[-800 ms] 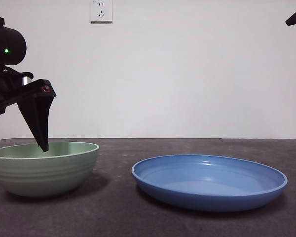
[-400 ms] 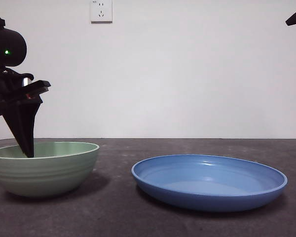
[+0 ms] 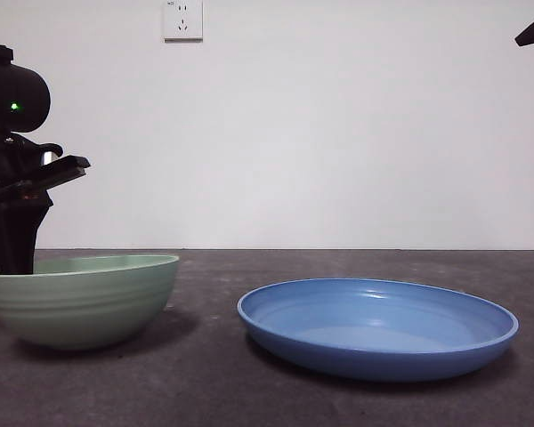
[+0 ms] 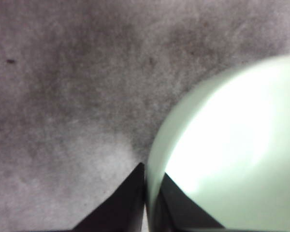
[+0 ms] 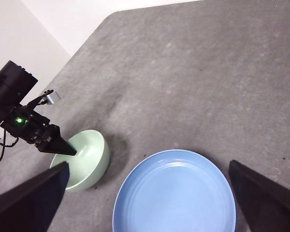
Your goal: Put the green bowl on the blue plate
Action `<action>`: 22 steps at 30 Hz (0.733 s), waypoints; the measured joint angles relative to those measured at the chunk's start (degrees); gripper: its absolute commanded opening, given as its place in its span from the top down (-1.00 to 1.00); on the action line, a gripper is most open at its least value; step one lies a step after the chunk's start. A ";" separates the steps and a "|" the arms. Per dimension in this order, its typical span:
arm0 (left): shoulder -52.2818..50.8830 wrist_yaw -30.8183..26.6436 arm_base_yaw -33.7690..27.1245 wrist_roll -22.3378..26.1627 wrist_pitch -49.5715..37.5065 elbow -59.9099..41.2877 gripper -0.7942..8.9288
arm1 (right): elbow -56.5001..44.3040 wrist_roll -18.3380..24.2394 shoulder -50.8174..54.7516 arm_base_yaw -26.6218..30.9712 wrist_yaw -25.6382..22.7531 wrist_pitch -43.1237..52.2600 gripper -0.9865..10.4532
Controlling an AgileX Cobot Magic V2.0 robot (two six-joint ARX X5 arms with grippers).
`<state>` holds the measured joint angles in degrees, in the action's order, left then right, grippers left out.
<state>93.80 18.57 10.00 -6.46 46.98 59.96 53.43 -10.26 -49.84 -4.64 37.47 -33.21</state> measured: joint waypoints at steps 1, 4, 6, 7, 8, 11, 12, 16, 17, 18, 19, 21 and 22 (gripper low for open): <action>0.00 -0.04 0.00 0.00 0.44 0.33 0.81 | 0.00 0.00 0.00 0.00 0.00 0.00 -0.18; 0.00 -1.01 0.52 -0.02 1.99 2.75 0.81 | 0.00 0.00 0.00 0.00 0.00 0.00 -0.18; 0.00 -3.19 1.64 -0.35 3.48 5.27 0.81 | 0.00 0.00 0.00 0.00 0.00 0.00 -0.18; 0.00 -3.93 2.32 -0.55 4.04 6.45 0.81 | 0.00 0.00 0.00 0.00 0.00 0.00 -0.18; 0.00 -4.37 3.17 -0.85 4.48 7.85 0.81 | 0.00 0.00 0.00 0.00 0.00 0.00 -0.18; 0.00 -4.70 6.82 -2.12 5.03 12.20 0.81 | 0.00 -0.02 0.00 0.00 0.00 0.00 -0.18; 0.00 -4.70 8.44 -2.64 4.96 13.68 0.81 | 0.00 -0.02 0.00 0.00 0.00 0.00 -0.18; 1.18 -4.70 14.95 -4.20 5.25 19.12 0.81 | 0.00 -0.02 0.00 -0.20 0.00 0.00 -0.18; 2.23 -4.70 16.74 -4.57 5.84 20.83 0.81 | 0.00 -0.02 0.00 -0.35 0.00 0.00 -0.18; 3.41 -4.68 18.32 -4.81 6.10 22.27 0.81 | 0.00 -0.02 0.00 -0.61 0.00 0.00 -0.18; 4.70 -4.68 19.65 -4.96 6.38 23.61 0.81 | 0.00 -0.02 0.00 -0.81 0.00 0.00 -0.18; 7.87 -4.70 22.49 -5.35 6.60 26.47 0.81 | 0.00 -0.02 0.00 -1.27 0.00 0.00 -0.18; 9.27 -4.70 23.58 -5.51 6.80 27.74 0.81 | 0.00 -0.02 0.00 -1.46 0.00 0.00 -0.18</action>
<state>103.07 13.87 33.58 -11.97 53.78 87.70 53.43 -10.28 -49.84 -6.11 37.47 -33.21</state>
